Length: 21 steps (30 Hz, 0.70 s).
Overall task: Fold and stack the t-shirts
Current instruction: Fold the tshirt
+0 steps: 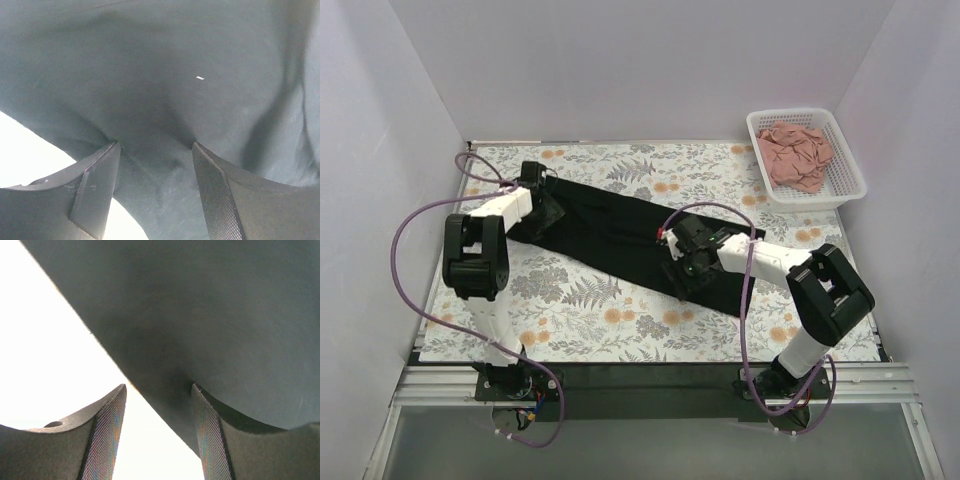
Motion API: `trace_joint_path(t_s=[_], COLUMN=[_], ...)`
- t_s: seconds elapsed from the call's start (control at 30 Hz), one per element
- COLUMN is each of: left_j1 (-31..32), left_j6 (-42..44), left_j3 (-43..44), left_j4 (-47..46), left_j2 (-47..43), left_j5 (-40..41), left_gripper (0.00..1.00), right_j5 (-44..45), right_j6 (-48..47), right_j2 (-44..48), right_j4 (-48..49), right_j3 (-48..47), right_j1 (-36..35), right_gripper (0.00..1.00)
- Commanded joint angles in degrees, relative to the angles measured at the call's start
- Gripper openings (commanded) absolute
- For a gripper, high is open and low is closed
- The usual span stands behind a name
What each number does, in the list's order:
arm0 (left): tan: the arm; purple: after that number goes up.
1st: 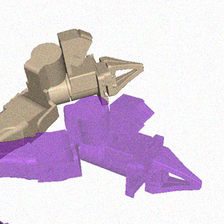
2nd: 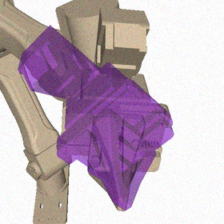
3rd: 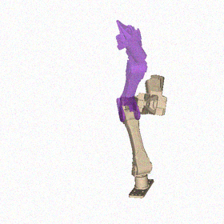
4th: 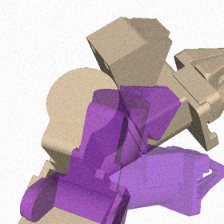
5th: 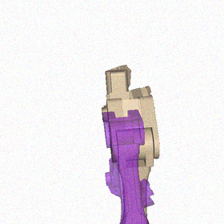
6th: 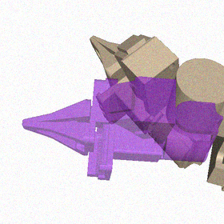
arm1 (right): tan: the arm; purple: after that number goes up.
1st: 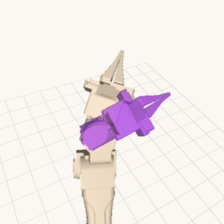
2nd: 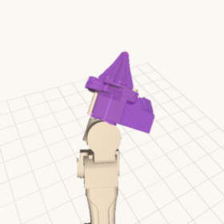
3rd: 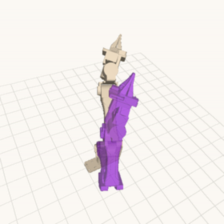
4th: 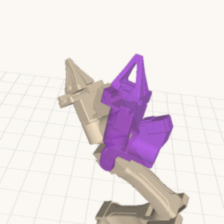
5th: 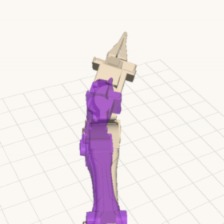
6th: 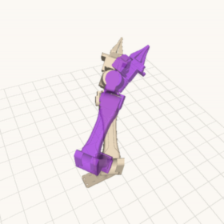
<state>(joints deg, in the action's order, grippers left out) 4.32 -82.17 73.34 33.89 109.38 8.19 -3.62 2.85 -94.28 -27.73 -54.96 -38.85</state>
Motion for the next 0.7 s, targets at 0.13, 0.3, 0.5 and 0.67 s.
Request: trace_joint_path(t_s=[0.13, 0.3, 0.5, 0.67], left_j1=[-0.1, 2.4, 5.9, 9.4], left_j6=[5.1, 8.4, 12.1, 14.5], left_j3=[22.4, 31.6, 41.7, 45.5], left_j4=[3.1, 2.8, 2.6, 1.1], left_j2=[18.8, 26.0, 33.0, 36.0], left_j5=[-3.3, -8.1, -10.9, -12.8], left_gripper=[0.64, 0.69, 0.72, 0.75], right_j5=[-19.1, -24.8, -29.9, -29.5], right_j6=[2.2, 0.3, -1.0, -1.2], right_j2=[-10.1, -21.0, -34.2, -36.4], right_j4=[-13.1, -16.2, -20.5, -21.5], right_j3=[-4.0, -21.8, -41.5, -46.2], right_j1=[-14.5, -20.6, -25.2, -25.8], right_gripper=[0.61, 0.61, 0.61, 0.61])
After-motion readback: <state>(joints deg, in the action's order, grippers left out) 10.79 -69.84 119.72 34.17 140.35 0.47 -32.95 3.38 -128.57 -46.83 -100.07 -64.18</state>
